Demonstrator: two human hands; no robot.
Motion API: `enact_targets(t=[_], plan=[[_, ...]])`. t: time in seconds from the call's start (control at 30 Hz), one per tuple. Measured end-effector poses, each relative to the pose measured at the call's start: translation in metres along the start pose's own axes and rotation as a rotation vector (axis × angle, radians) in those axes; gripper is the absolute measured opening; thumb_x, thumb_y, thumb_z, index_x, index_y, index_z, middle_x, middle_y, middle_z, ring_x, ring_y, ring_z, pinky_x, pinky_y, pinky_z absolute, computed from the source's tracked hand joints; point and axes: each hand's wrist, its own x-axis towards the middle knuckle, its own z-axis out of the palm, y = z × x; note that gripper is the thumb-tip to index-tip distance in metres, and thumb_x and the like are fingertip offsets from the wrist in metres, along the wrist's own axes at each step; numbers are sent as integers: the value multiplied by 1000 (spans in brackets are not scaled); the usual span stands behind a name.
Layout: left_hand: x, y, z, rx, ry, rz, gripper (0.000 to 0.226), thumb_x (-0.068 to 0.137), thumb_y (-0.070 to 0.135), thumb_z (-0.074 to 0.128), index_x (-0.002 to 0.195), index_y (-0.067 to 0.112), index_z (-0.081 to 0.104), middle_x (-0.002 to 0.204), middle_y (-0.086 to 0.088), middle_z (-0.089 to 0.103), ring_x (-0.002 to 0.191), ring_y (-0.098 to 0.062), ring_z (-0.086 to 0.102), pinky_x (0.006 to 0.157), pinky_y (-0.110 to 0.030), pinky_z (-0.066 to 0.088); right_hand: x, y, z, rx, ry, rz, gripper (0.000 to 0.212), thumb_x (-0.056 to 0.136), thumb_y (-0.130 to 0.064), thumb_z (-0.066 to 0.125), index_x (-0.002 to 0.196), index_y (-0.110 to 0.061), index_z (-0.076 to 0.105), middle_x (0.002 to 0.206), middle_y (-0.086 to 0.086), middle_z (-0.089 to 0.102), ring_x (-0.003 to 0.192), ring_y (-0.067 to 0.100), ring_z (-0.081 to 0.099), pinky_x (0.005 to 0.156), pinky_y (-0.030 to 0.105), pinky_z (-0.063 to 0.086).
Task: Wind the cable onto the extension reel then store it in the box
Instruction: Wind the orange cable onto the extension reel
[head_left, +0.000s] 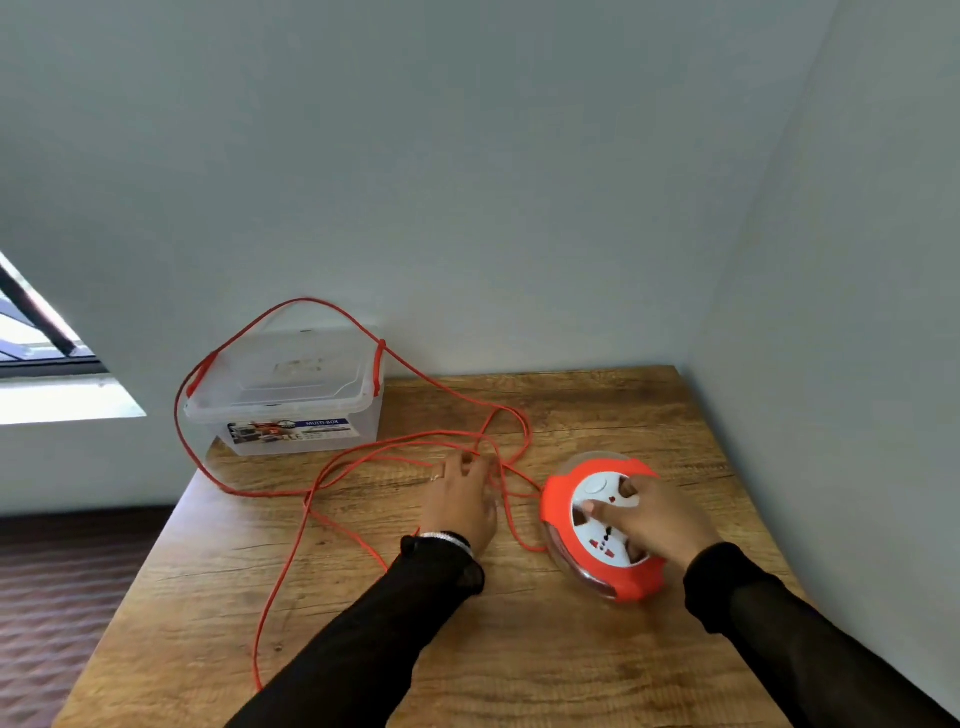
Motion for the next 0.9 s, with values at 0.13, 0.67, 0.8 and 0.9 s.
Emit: enact_targets(t=[0.13,0.67,0.8,0.9], plan=[[15,-7,8,210,-5,103,45,89,17,45,131,35,40,151,-7,28,143,-30,17,111,-50,19,-2,1,-4,-33,-11,-40,81,64,-77,61,124,-24,55,102,-4,70,73,7,66,60,24,46],[38,-42,-96,-802,-111,31,21,75,5,75,74,16,57,61,0,58,43,-12,59,42,-23,50,21,-7,-24,-41,26,-11,91,60,-79,63,130,-21,54,105,3,70,75,13,67,58,26,50],[52,-68,-121,-1132,351,-370,10,84,7,65,89,5,57,68,-12,57,34,-12,55,33,-18,42,21,-3,-21,-63,49,-1,87,60,-68,73,130,-20,53,114,4,67,77,13,65,55,24,49],[60,-87,-123,-890,404,-517,5,87,10,59,91,7,59,79,-20,64,45,-18,62,48,-28,52,20,0,-22,-103,43,4,86,62,-66,74,131,-20,53,122,4,64,85,14,64,60,23,47]])
